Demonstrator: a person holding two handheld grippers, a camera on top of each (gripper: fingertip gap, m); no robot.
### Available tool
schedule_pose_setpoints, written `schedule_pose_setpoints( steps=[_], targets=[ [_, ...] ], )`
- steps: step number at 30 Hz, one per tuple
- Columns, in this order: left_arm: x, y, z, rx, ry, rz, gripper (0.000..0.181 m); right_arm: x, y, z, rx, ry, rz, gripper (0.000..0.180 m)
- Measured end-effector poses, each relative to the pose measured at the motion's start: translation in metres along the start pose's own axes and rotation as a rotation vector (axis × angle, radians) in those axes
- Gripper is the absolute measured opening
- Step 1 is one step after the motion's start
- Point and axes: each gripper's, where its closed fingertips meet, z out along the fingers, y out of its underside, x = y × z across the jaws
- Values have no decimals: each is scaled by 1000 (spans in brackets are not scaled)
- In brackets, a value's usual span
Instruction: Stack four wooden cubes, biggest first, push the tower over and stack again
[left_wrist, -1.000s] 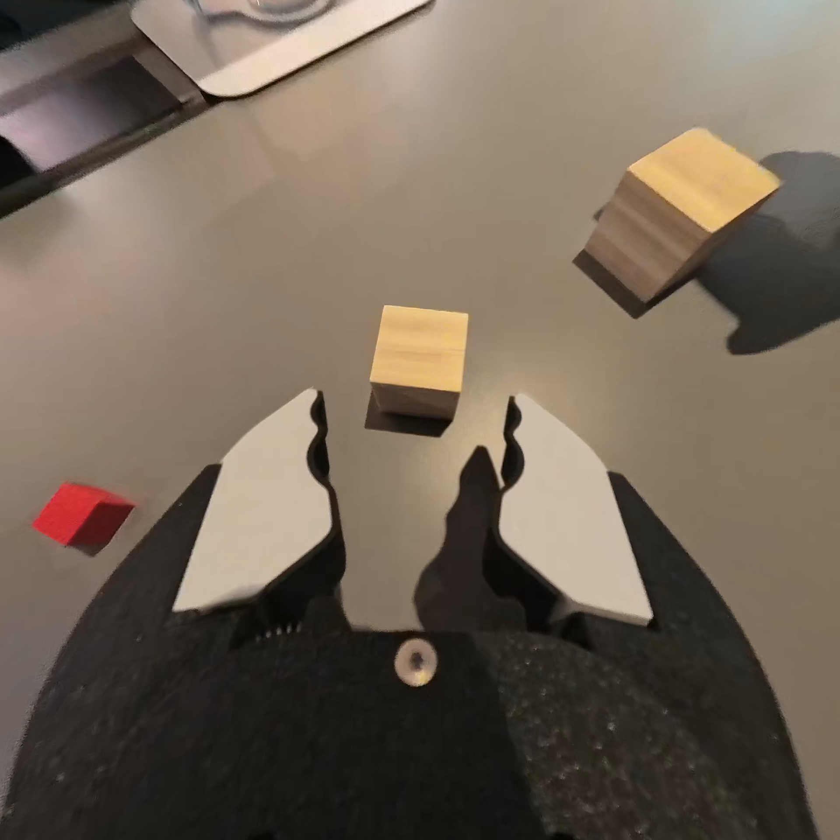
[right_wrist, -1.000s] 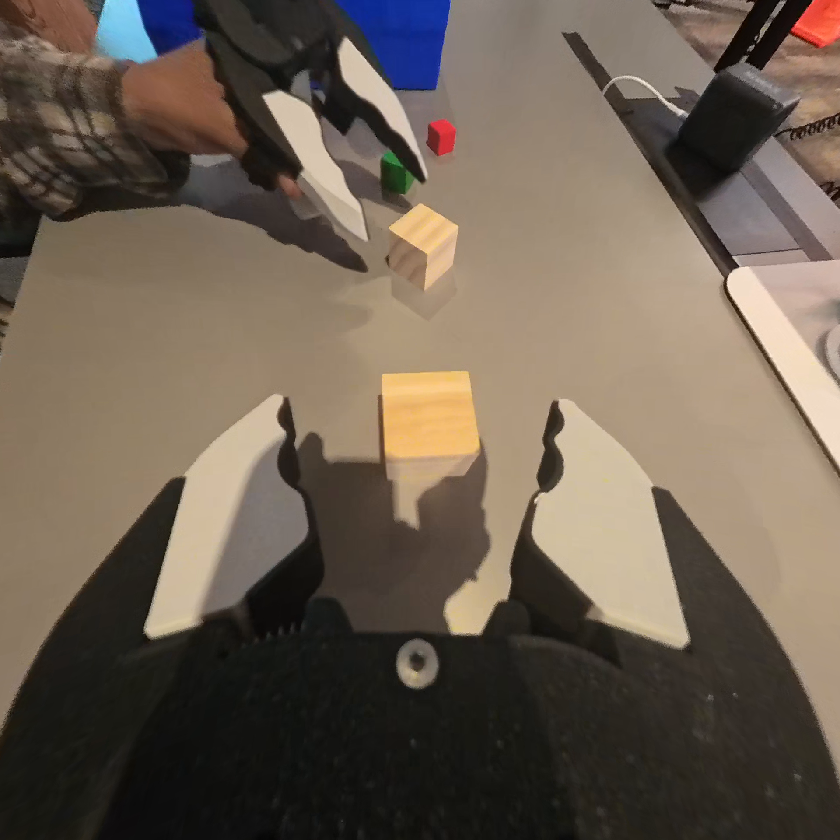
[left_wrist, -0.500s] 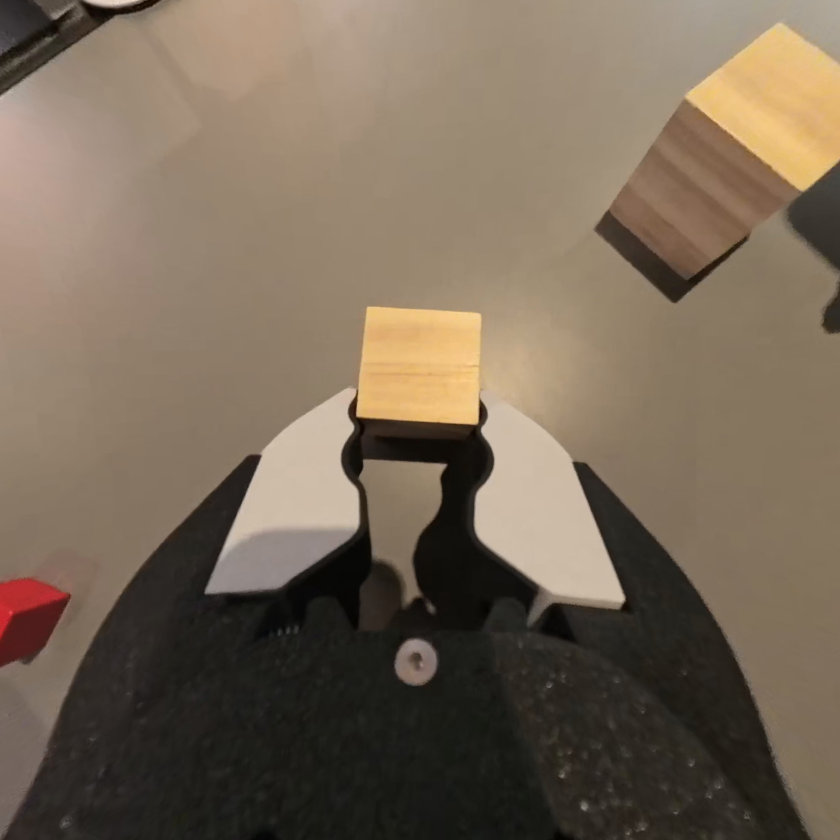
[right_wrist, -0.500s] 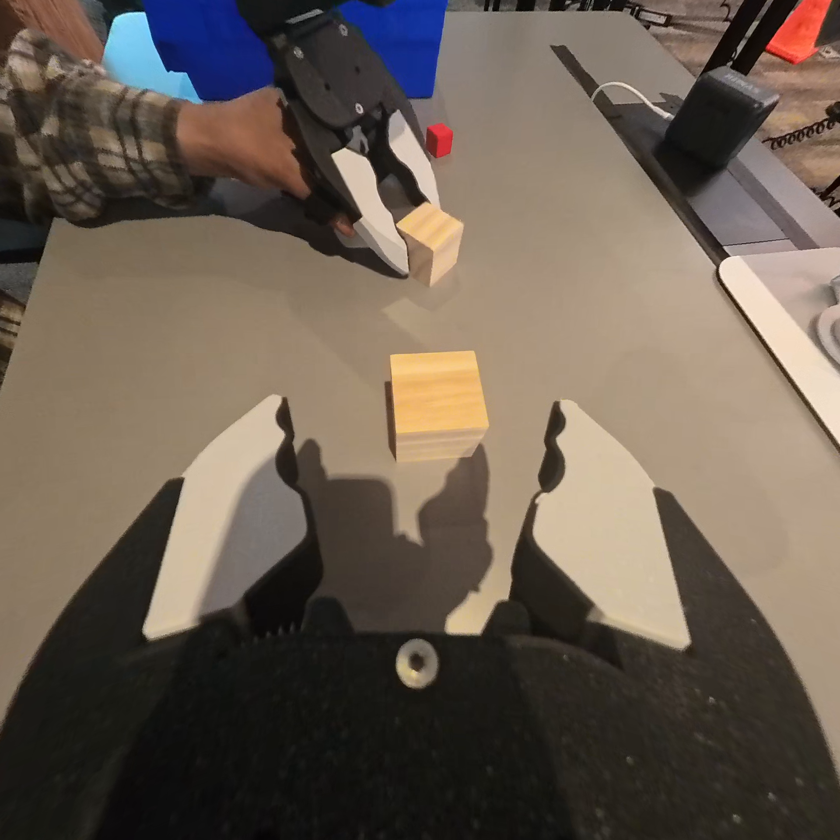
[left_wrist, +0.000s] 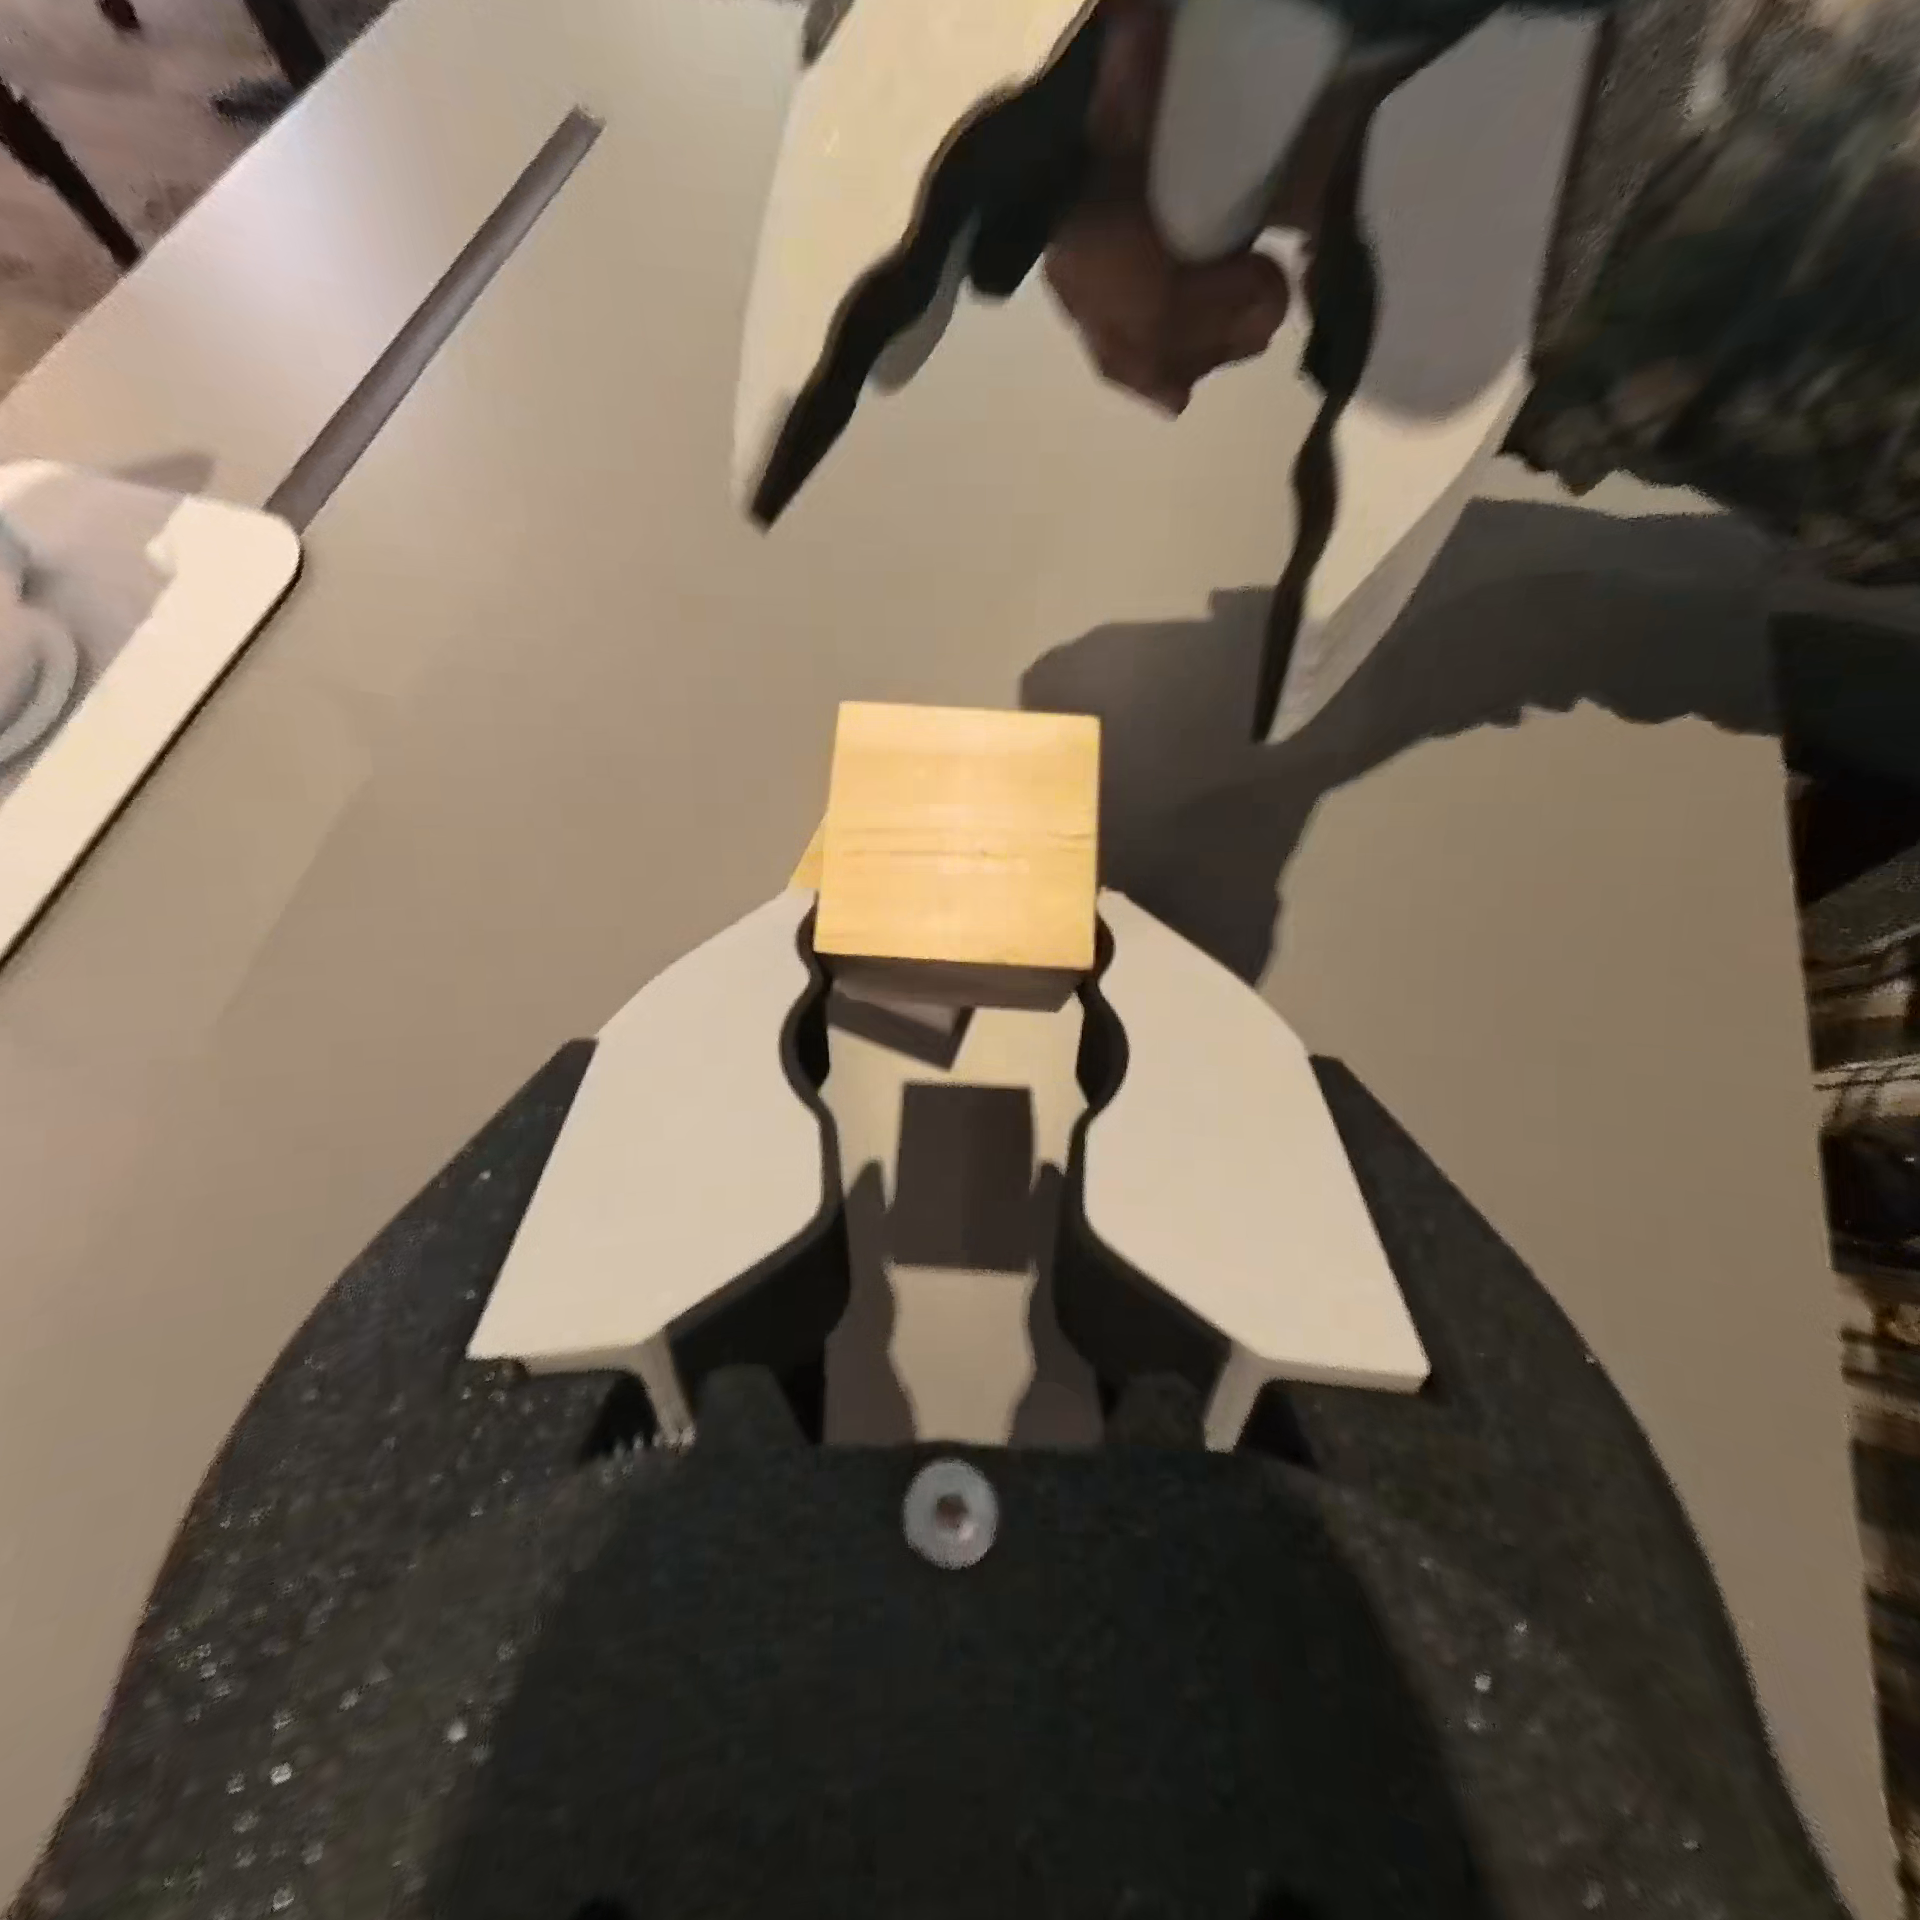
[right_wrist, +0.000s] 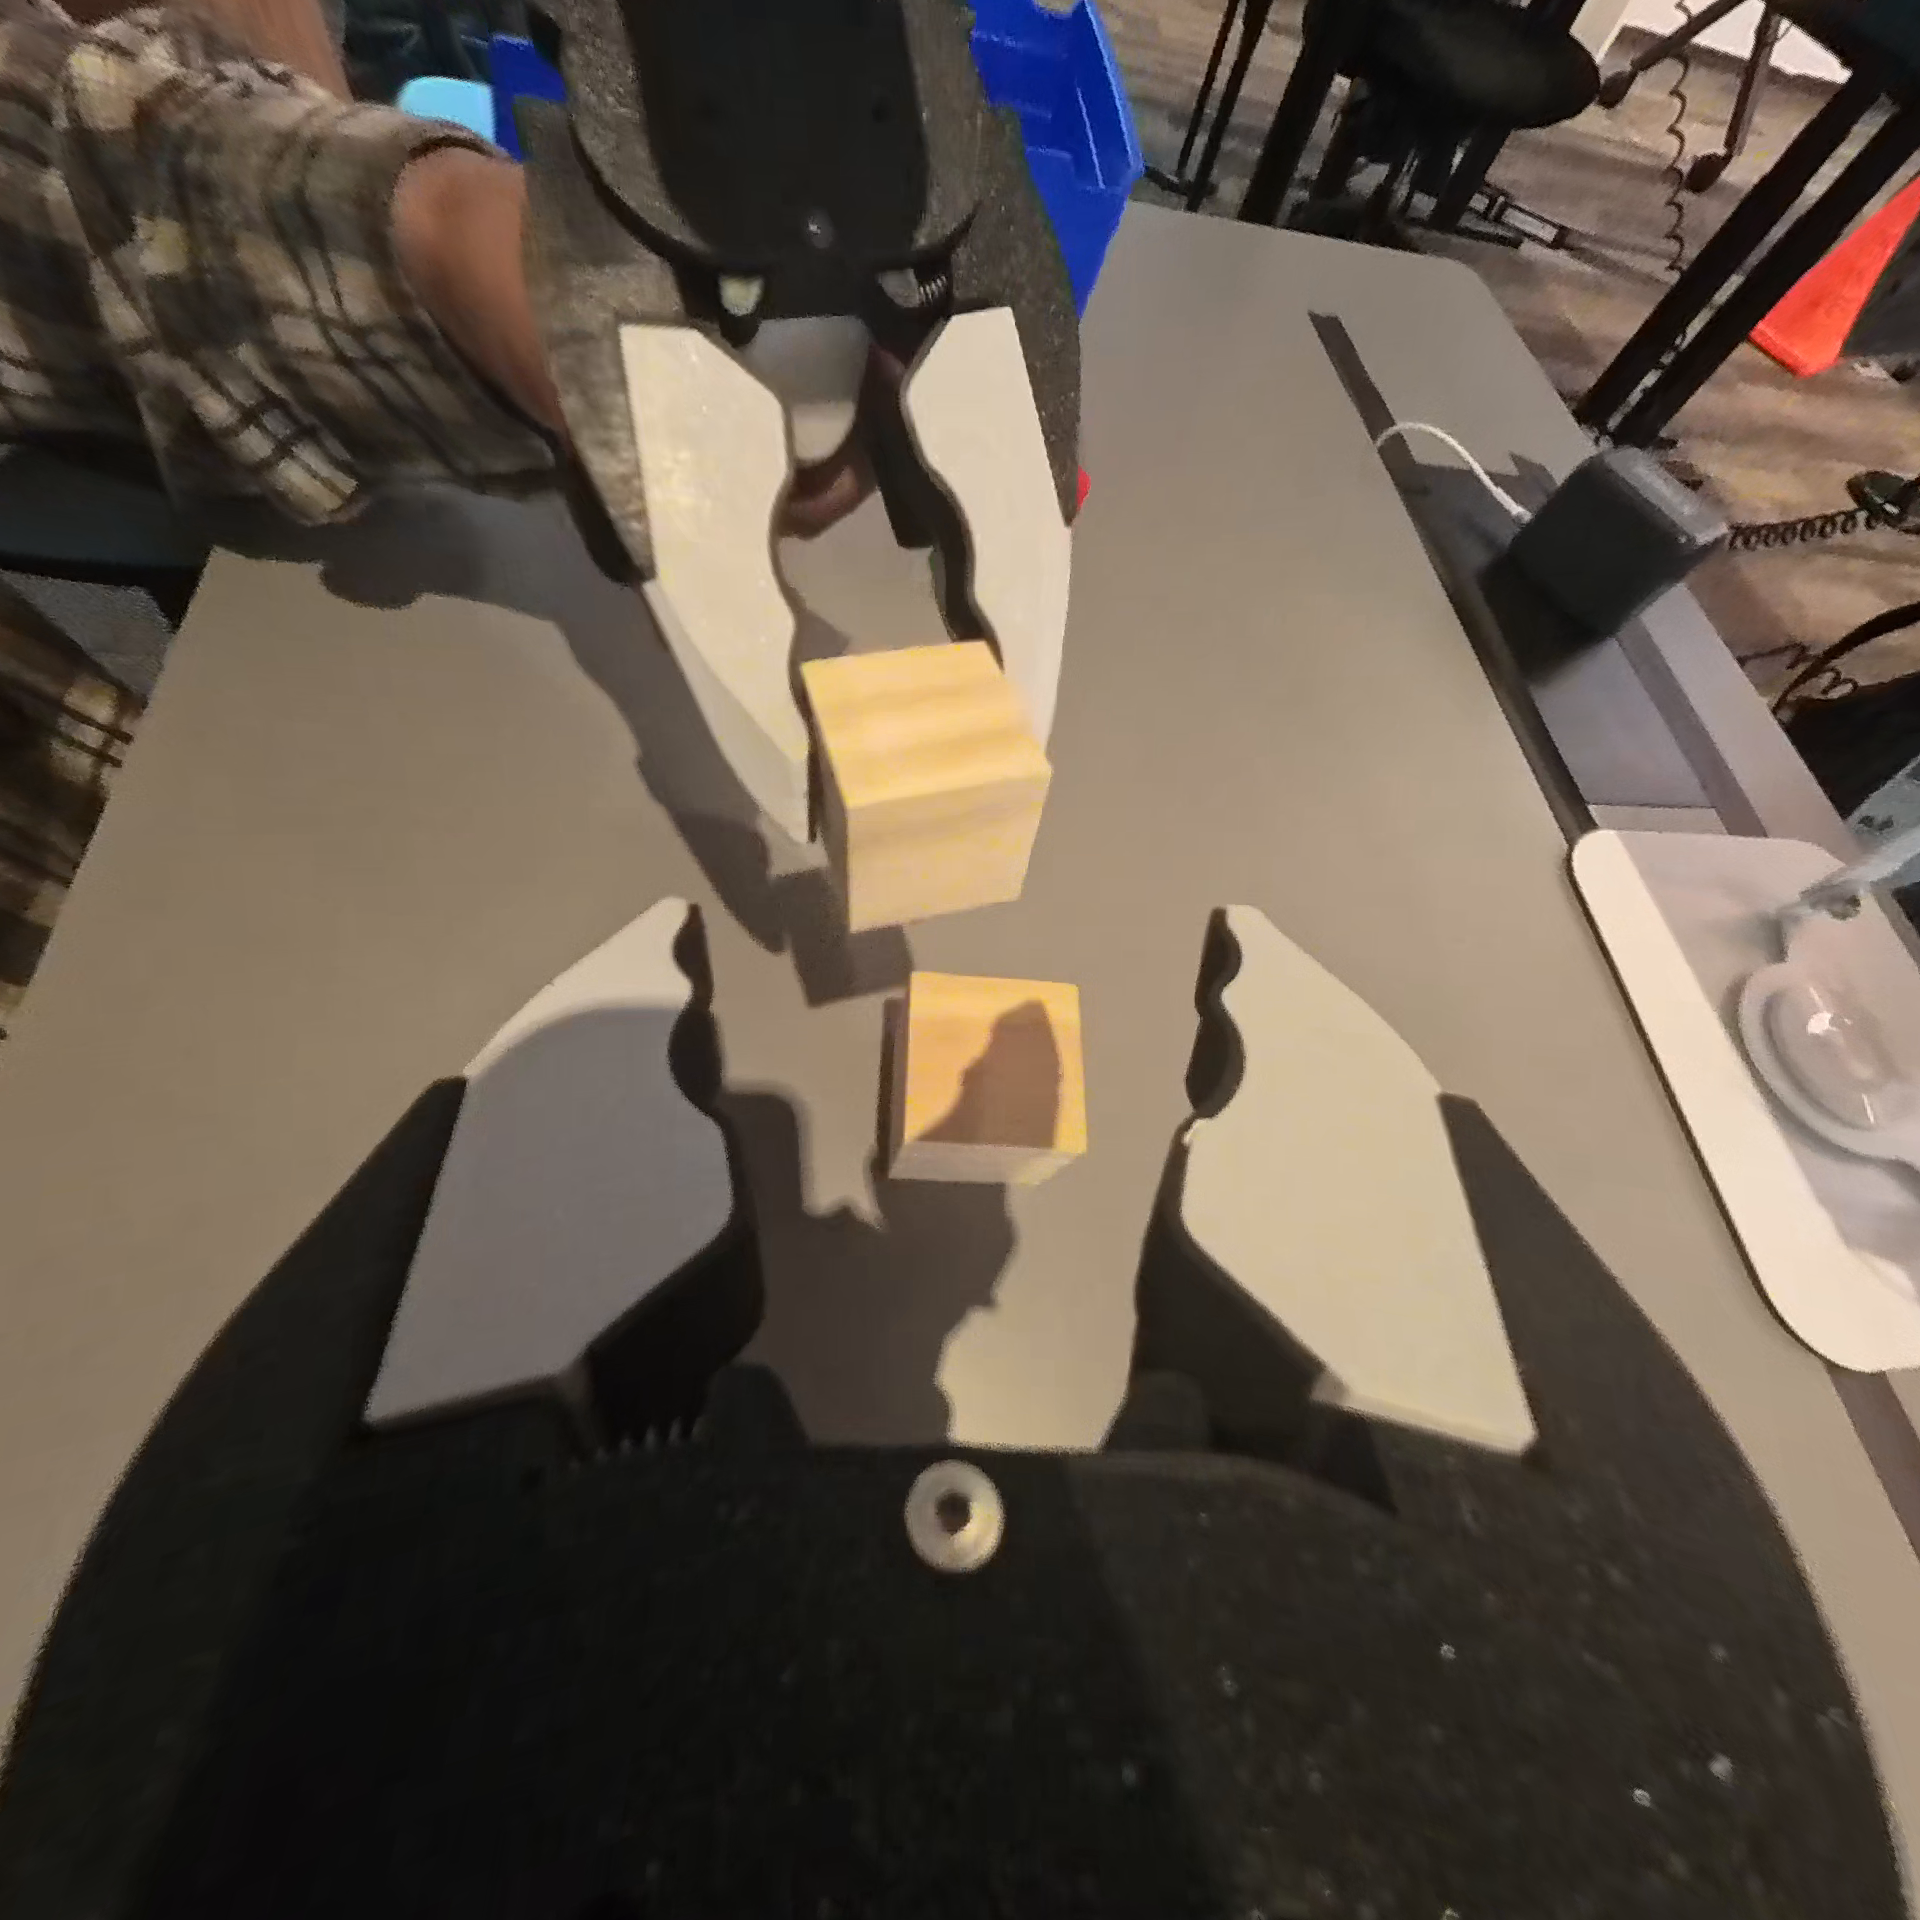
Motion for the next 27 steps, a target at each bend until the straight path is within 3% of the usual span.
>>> schedule_pose_setpoints(
  steps=[1,10,14,19,21,27],
  targets=[
    [5,-5,1,14,15,11,45,-1,-1,1,7,-8,0,87],
    [23,-26,1,51,62,53,45,-12,-16,0,146,-113,68,69],
    [23,-29,0,61,58,54,45,-20,-20,-3,183,-191,100,44],
    [27,-27,-3,64,91,46,46,-24,-21,-4,192,-231,131,44],
    [21,-23,-8,62,48,39,67,-21,-22,-6,209,-222,146,43],
    [11,-6,-43,165,-27,-83,82,0,-5,-6,202,-100,187,43]
  ],
)
